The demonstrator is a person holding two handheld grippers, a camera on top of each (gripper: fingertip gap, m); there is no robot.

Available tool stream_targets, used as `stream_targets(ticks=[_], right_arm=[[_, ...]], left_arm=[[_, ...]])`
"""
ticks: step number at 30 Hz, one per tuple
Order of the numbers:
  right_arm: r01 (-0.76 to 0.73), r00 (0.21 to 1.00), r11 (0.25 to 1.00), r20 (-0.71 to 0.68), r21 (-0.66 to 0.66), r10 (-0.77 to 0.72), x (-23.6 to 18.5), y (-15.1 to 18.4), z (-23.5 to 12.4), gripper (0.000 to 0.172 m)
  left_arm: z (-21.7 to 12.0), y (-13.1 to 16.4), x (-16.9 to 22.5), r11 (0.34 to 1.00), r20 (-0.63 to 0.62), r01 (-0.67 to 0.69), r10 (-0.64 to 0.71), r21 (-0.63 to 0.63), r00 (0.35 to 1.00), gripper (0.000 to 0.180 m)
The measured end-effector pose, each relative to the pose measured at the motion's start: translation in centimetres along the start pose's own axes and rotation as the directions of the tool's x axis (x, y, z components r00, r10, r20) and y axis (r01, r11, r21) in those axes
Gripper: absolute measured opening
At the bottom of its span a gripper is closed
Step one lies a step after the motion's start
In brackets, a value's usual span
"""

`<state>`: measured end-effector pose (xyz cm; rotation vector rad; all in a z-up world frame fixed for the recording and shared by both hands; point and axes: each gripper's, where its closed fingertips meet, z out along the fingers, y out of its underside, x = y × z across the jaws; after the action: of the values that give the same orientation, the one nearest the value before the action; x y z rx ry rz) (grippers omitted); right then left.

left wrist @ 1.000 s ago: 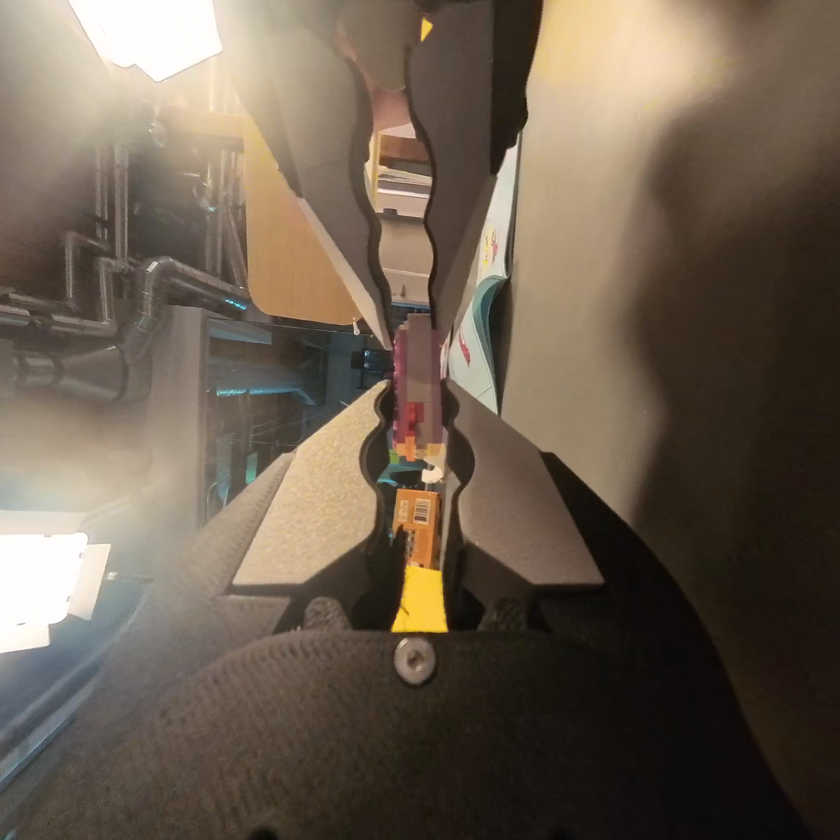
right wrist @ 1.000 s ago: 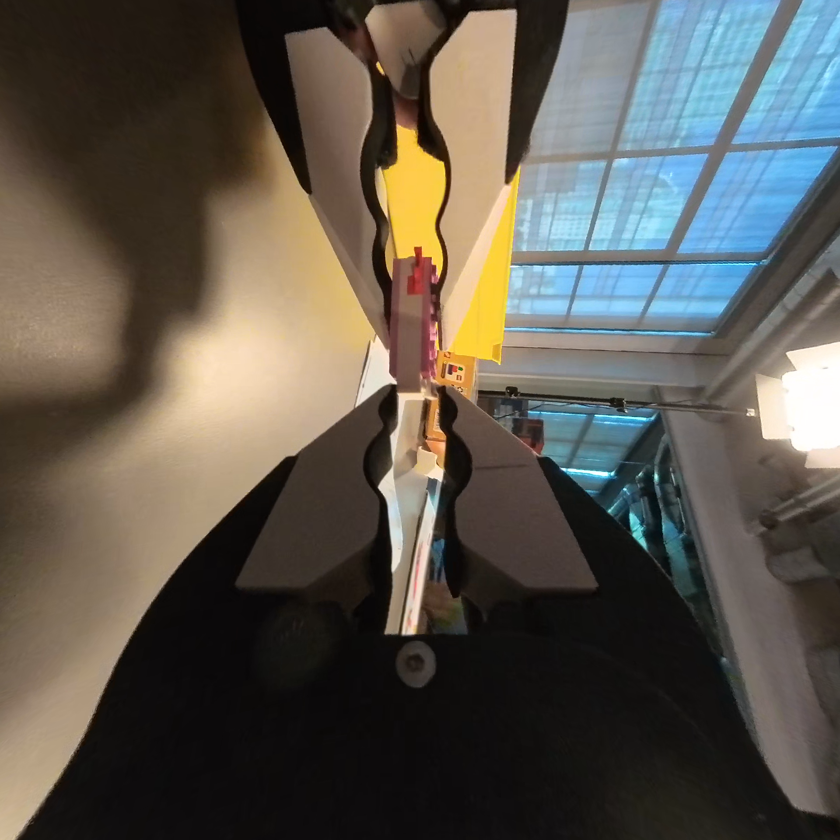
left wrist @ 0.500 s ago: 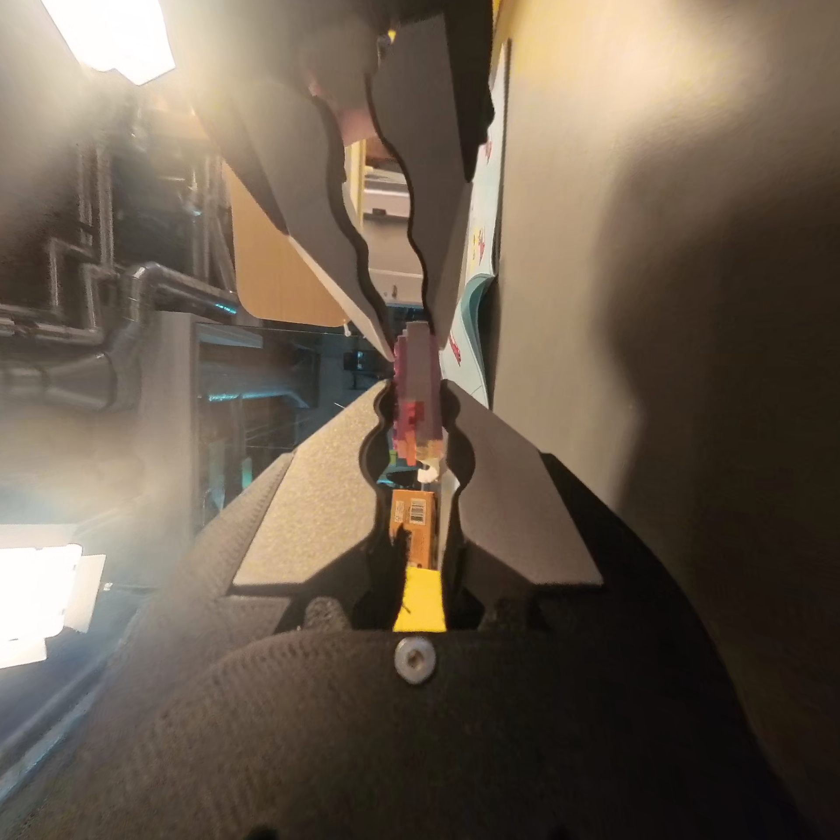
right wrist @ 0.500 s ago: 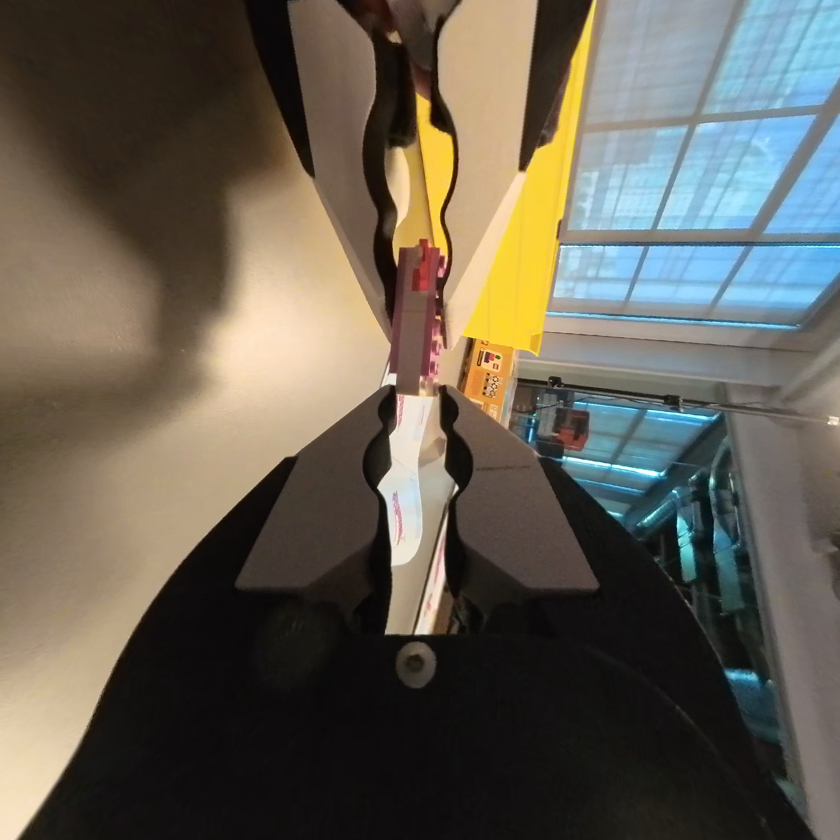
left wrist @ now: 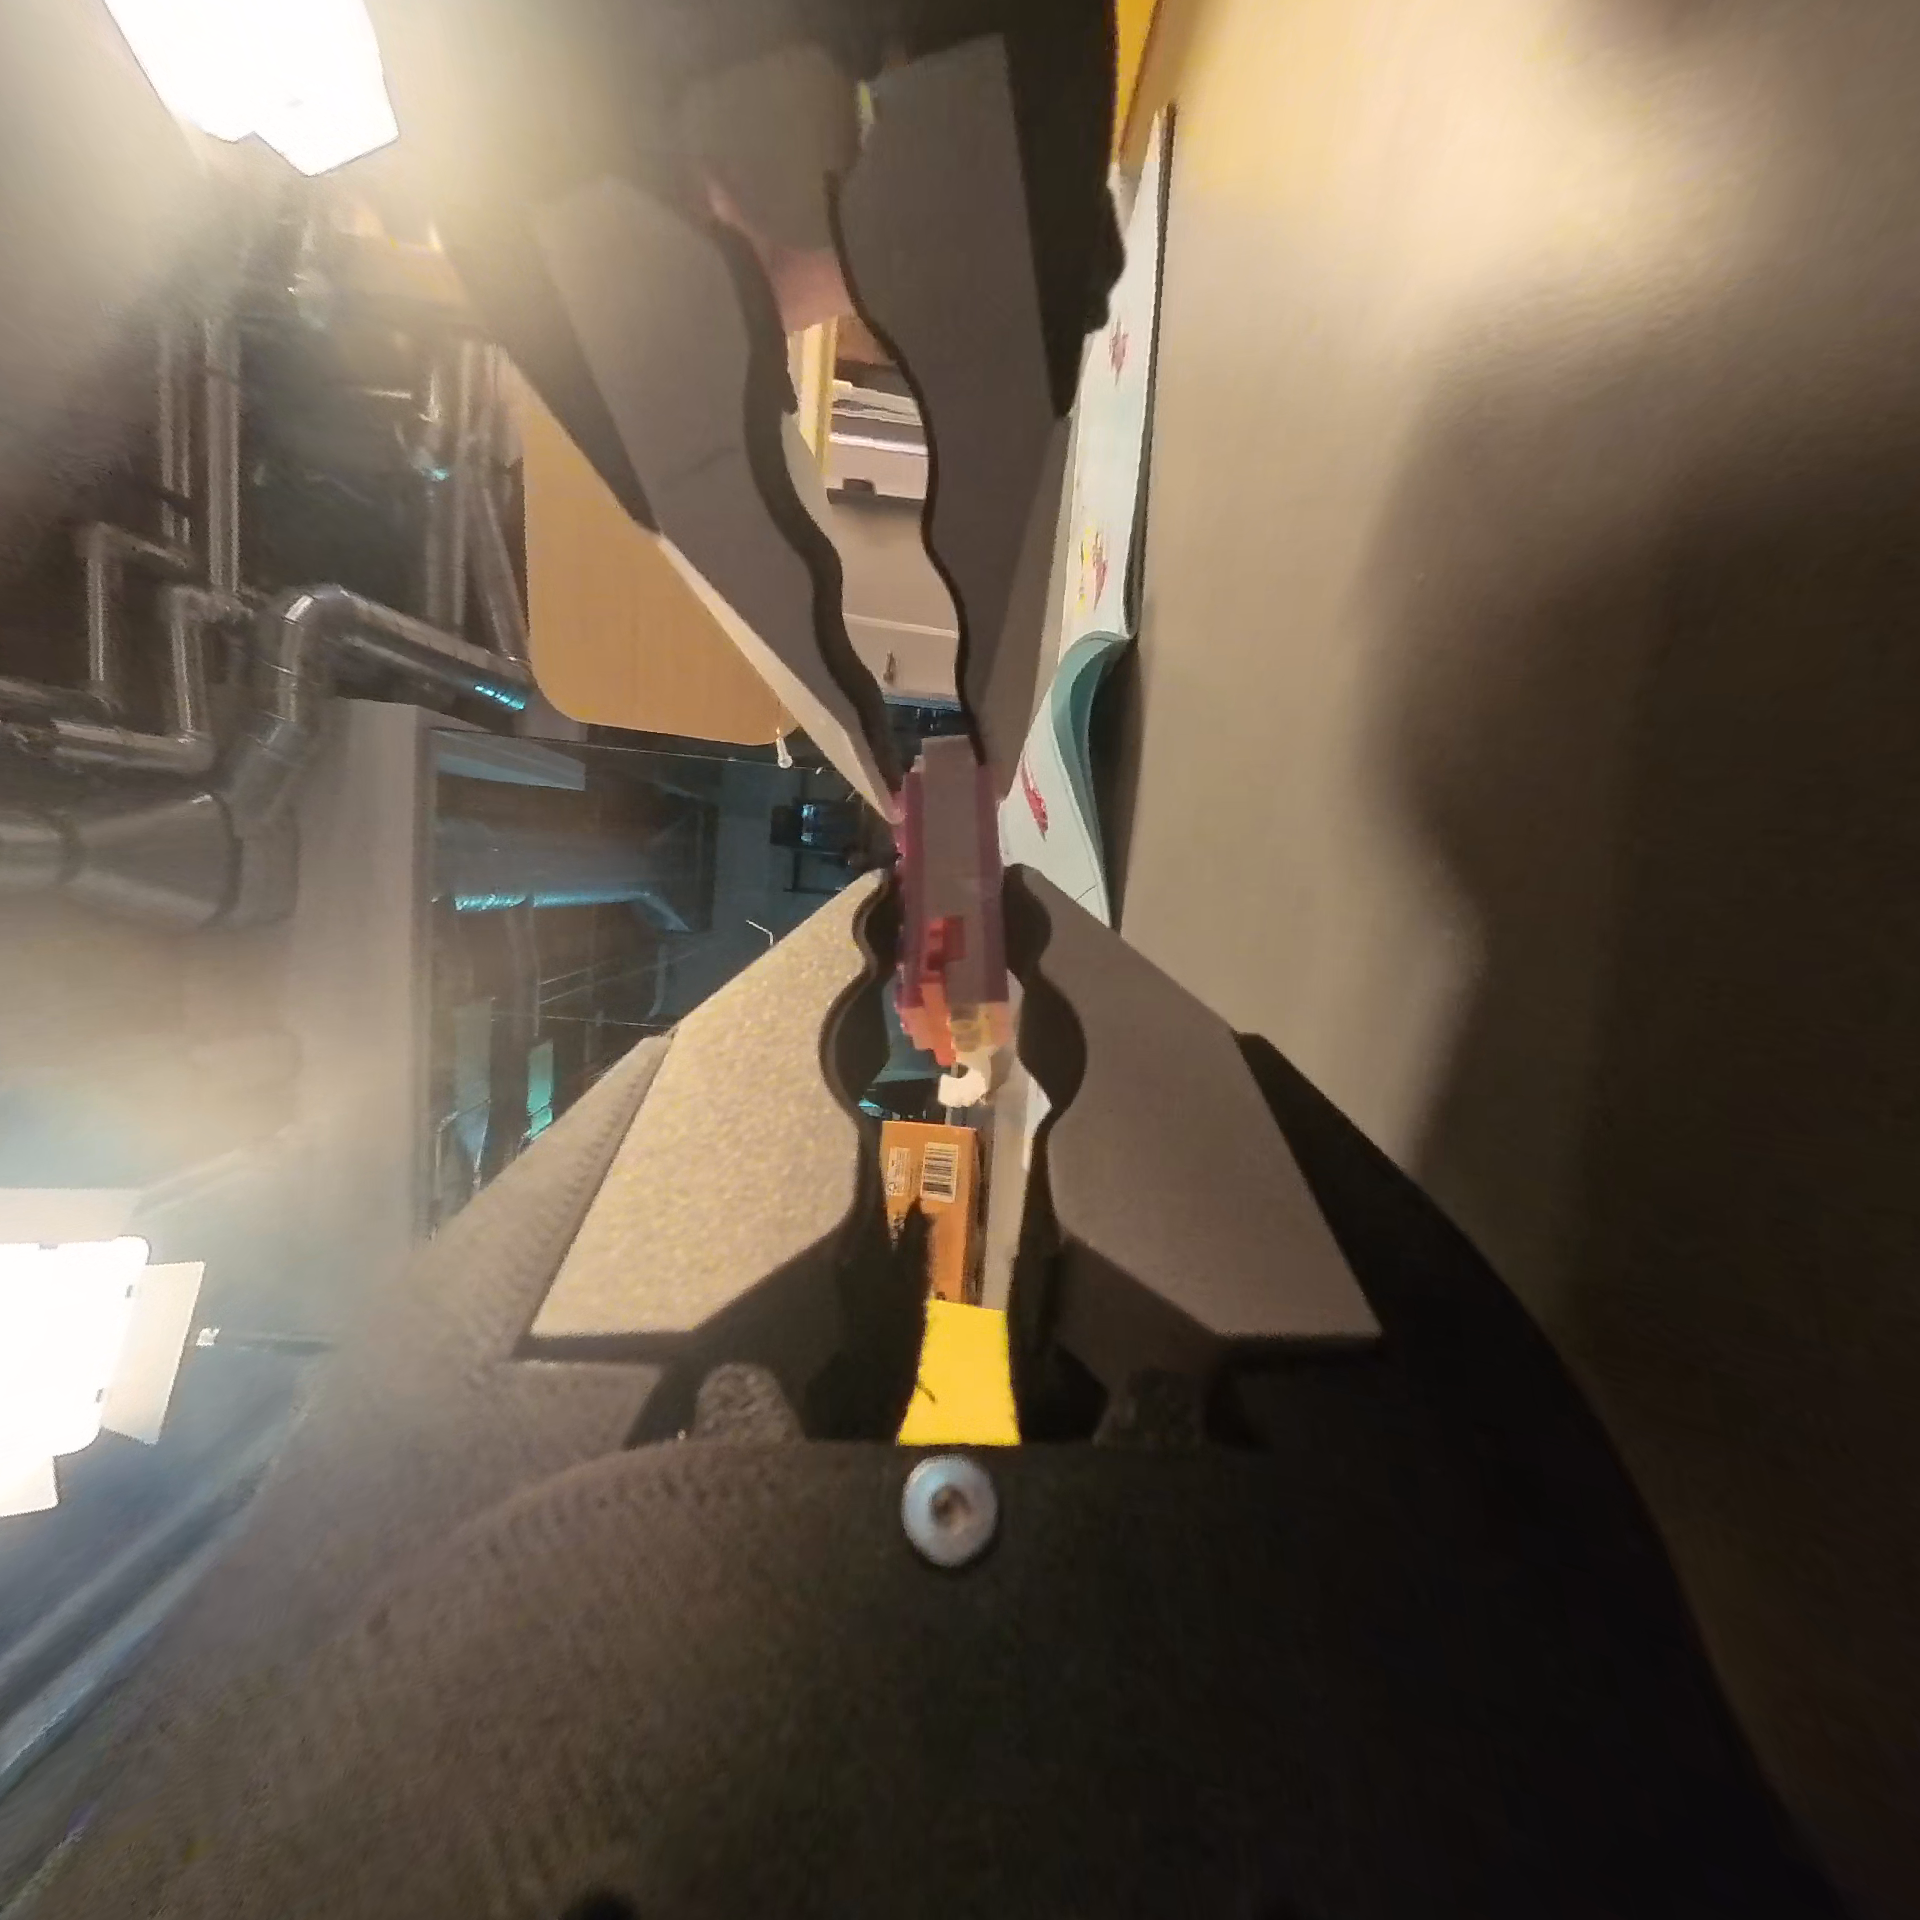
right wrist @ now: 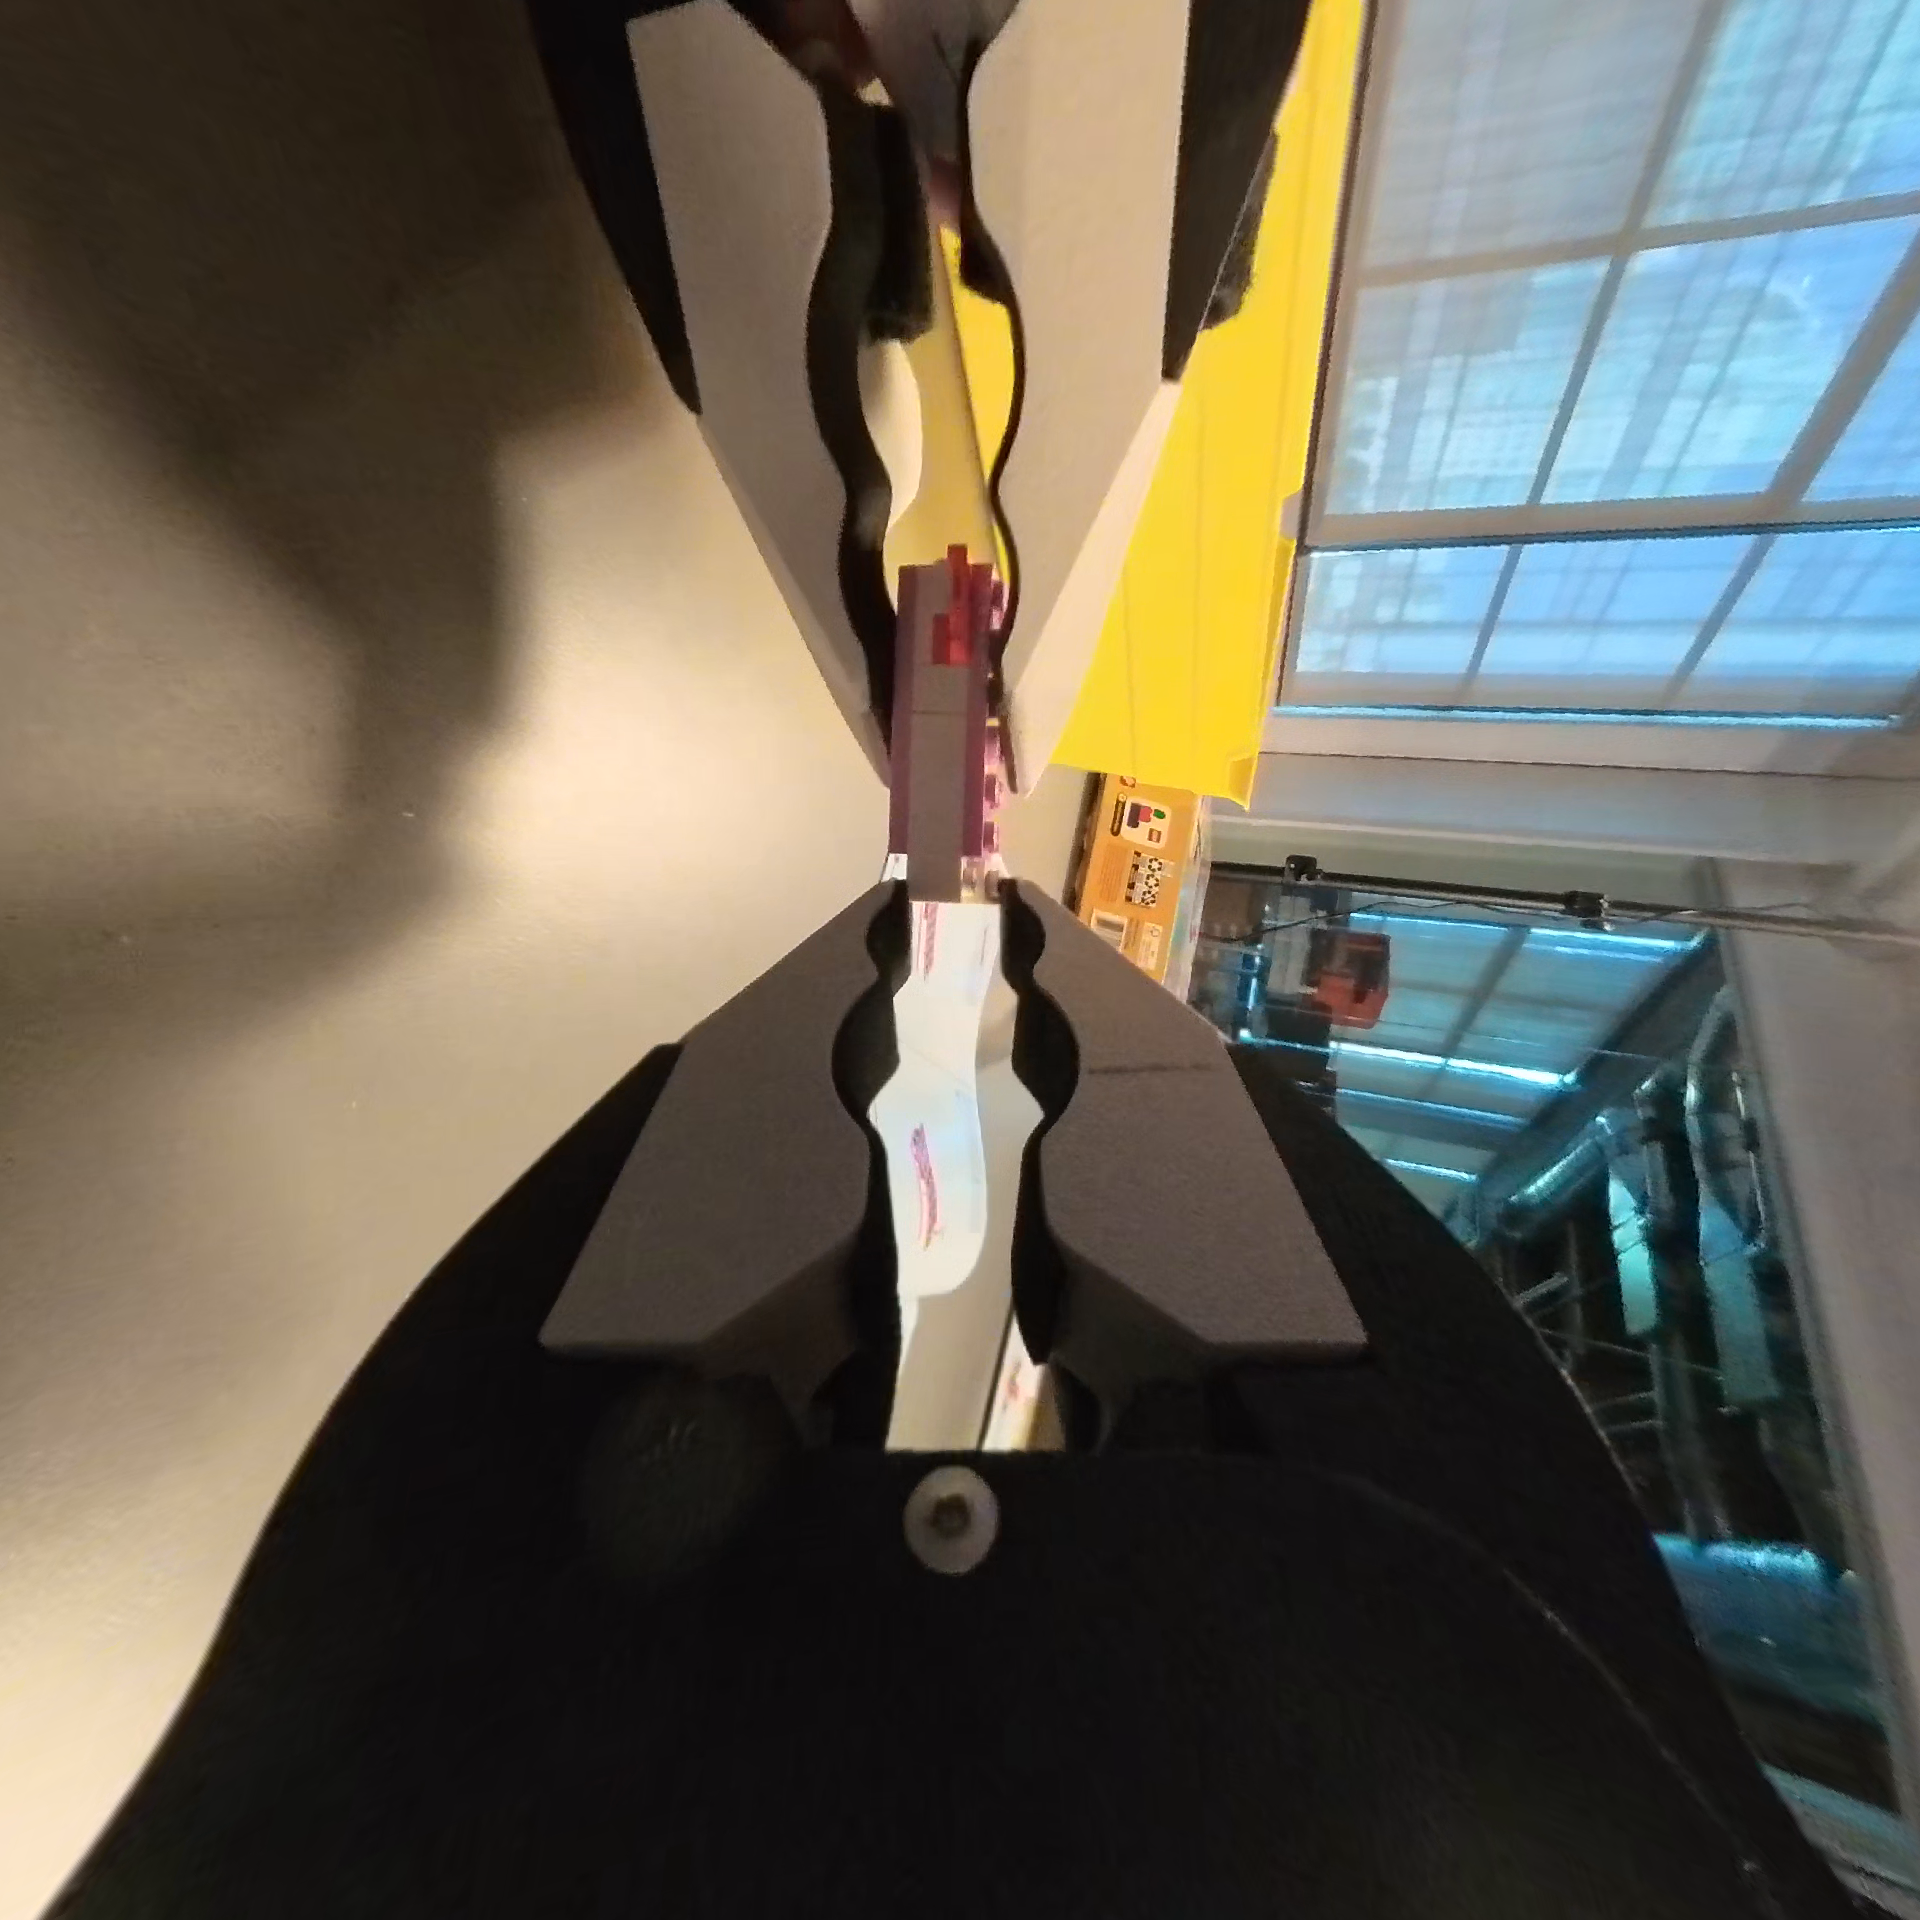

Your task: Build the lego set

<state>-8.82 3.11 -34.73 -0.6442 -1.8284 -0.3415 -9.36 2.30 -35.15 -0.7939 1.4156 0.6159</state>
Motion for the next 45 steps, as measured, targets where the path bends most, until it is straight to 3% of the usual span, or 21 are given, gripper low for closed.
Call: stream_targets(ticks=[12,18,27,33,40,45], right_arm=[[0.076,0.995,0.996,-0.069,-0.039,-0.078,-0.3,0.0,0.7,0.018],[-0.075,0.996,0.997,-0.051,0.001,0.075,-0.1,-0.1,0.2,0.016],[-0.12,0.993,0.993,0.004,0.012,0.12,-0.3,-0.1,0.2,0.015],[-0.299,0.954,0.952,0.014,0.072,0.299,-0.1,-0.1,-0.1,0.022],[-0.27,0.963,0.96,0.001,0.076,0.271,-0.5,-0.2,-0.2,0.016],[-0.354,0.935,0.934,0.036,0.04,0.353,-1.1,1.2,-0.2,0.022]], left_arm=[[0.1,0.0,0.1,1.0,-0.005,-0.013,0.013,-0.001,1.0,0.018],[0.1,-0.2,-0.1,1.0,-0.009,0.028,-0.028,0.013,1.0,0.019],[0.1,-0.1,-0.1,0.998,-0.026,0.057,-0.056,0.015,0.998,0.019],[0.2,-0.2,-0.6,0.995,-0.01,0.093,-0.093,0.031,0.996,0.019],[0.2,-0.2,-0.5,0.995,-0.016,0.095,-0.095,0.033,0.995,0.019],[0.8,1.8,-0.8,0.991,0.007,0.108,-0.108,-0.075,0.994,0.018]])
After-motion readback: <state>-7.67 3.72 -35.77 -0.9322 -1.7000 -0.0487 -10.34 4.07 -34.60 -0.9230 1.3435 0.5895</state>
